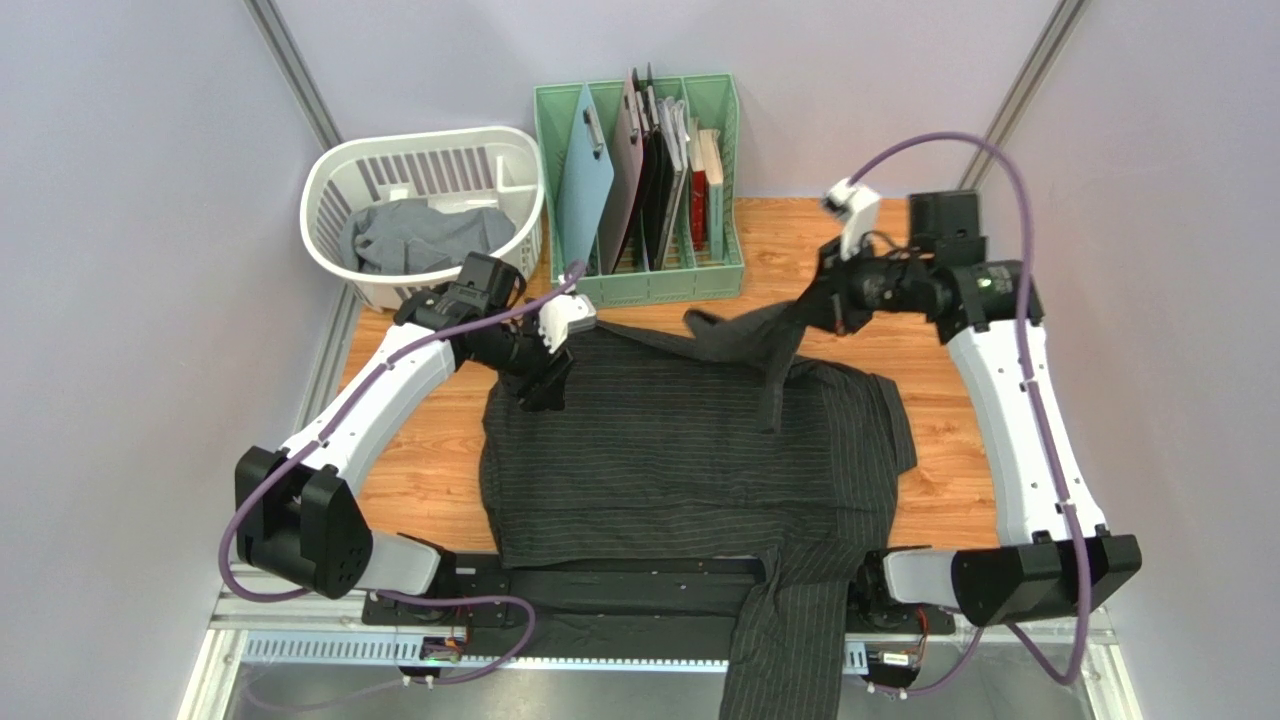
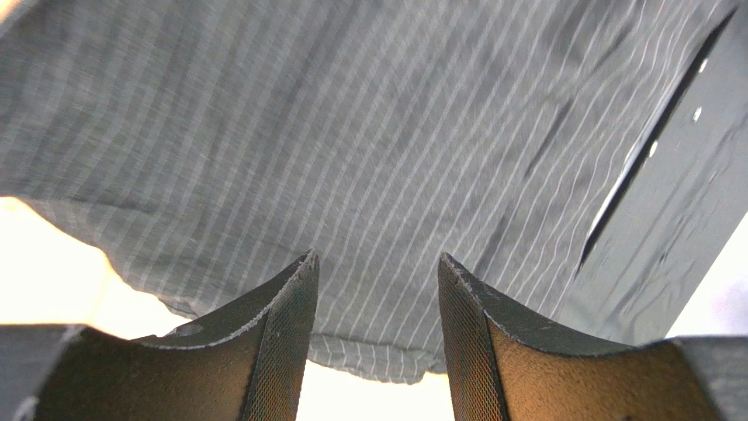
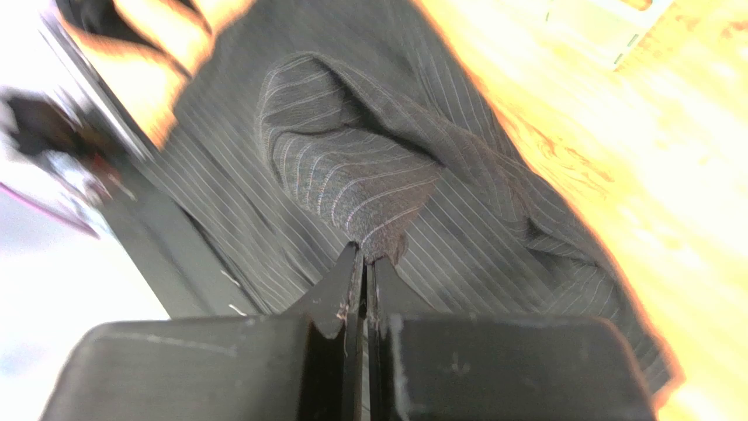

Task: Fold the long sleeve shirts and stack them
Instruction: Flatten the shirt out

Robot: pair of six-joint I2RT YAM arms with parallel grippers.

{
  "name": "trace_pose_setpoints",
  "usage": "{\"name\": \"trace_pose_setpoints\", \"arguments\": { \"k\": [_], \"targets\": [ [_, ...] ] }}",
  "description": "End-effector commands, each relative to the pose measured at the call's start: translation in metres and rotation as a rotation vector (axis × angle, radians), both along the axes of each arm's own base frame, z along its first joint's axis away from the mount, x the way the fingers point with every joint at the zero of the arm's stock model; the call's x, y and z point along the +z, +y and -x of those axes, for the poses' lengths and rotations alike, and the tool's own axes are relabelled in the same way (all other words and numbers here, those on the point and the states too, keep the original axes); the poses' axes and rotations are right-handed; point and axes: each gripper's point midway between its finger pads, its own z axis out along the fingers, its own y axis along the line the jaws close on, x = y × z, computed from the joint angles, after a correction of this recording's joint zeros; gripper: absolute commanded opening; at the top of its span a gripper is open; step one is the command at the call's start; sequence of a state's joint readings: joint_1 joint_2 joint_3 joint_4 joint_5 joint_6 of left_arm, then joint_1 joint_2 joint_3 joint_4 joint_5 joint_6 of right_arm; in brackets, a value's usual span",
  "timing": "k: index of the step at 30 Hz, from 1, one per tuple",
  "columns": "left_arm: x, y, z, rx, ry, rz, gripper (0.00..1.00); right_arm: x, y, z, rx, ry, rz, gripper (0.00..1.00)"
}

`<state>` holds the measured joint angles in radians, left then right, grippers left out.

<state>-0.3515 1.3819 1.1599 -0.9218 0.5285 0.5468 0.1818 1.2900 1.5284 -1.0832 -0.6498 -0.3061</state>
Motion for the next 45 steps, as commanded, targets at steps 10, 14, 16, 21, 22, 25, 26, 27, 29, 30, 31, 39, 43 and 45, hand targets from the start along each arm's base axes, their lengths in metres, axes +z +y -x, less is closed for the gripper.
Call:
{"name": "trace_pose_setpoints", "arguments": {
  "k": [10,14,16,21,22,25,26,27,29,30,31,39,43,45],
  "targets": [
    [0.072,-0.039,-0.014,0.080,-0.012,0.331,0.68,0.099,0.000,-0.028,-0.180,0.301,-0.793,0.00],
    [0.102,-0.055,-0.009,0.130,0.023,0.479,0.76,0.104,0.002,-0.033,-0.253,0.347,-0.956,0.00],
    [0.116,-0.063,-0.003,0.171,0.077,0.571,0.79,0.117,0.005,-0.035,-0.259,0.367,-1.042,0.00],
    [0.141,-0.071,0.004,0.229,0.098,0.735,0.98,0.105,0.012,-0.042,-0.334,0.453,-1.163,0.06],
    [0.137,-0.073,0.006,0.245,0.115,0.748,0.99,0.105,0.027,-0.037,-0.328,0.490,-1.148,0.04],
    [0.137,-0.075,0.000,0.365,0.156,0.799,0.99,0.114,0.043,-0.035,-0.359,0.404,-1.114,0.00],
    [0.131,-0.075,-0.004,0.420,0.199,0.804,0.99,0.117,0.043,-0.040,-0.397,0.343,-1.114,0.00],
    [0.130,-0.077,-0.008,0.483,0.259,0.832,0.99,0.122,0.045,-0.039,-0.405,0.319,-1.111,0.00],
    [0.108,-0.083,-0.009,0.553,0.380,0.818,0.99,0.130,0.052,-0.039,-0.418,0.275,-1.114,0.00],
    [0.110,-0.088,-0.011,0.580,0.435,0.853,0.99,0.135,0.055,-0.038,-0.393,0.250,-1.119,0.00],
    [0.101,-0.092,-0.009,0.590,0.468,0.859,0.99,0.133,0.060,-0.038,-0.375,0.255,-1.109,0.00],
    [0.156,-0.128,-0.010,0.241,0.259,1.120,0.99,0.110,0.074,-0.017,-0.299,0.297,-1.058,0.00],
    [0.170,-0.163,0.011,0.040,0.243,1.143,0.99,0.102,0.078,-0.007,-0.248,0.282,-1.035,0.00],
    [0.172,-0.174,0.010,0.000,0.245,1.162,0.99,0.106,0.078,-0.003,-0.222,0.267,-1.031,0.00]
  ]
}}
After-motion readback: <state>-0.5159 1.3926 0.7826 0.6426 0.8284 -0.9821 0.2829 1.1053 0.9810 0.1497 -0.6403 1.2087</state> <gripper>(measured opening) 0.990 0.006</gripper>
